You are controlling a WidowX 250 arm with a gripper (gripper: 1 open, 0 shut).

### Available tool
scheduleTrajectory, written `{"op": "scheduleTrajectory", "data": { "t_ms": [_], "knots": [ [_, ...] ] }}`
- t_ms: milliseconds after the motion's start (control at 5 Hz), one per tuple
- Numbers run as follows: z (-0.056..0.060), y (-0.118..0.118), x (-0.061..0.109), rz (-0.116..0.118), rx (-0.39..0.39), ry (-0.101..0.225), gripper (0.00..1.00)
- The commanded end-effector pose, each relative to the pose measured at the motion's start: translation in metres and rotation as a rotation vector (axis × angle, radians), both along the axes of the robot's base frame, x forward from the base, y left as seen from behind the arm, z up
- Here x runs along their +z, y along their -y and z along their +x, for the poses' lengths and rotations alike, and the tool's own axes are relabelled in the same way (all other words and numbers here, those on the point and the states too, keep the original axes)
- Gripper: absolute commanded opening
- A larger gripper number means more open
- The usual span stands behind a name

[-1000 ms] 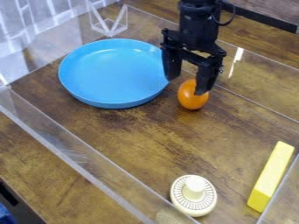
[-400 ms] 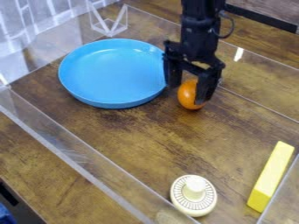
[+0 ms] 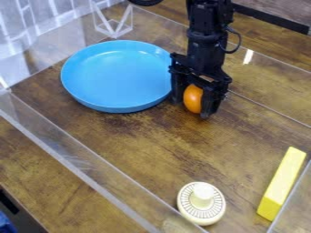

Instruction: Put the orange ball in the blue tray

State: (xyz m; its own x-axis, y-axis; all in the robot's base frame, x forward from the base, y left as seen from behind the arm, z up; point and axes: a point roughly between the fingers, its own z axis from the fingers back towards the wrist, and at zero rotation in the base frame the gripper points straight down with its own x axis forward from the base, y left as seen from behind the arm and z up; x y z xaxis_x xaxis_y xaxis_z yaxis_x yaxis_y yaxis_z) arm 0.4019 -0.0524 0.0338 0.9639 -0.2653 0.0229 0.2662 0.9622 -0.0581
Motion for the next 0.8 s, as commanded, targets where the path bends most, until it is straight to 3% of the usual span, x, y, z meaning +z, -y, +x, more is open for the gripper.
{"op": "scheduleTrajectory", "data": {
  "t_ms": [0,600],
  "knots": [
    [0.008,-0.009,0.025,-0.001,0.016,0.055,0.00],
    [0.002,-0.012,0.038,0.018,0.008,0.037,0.00]
  ]
}}
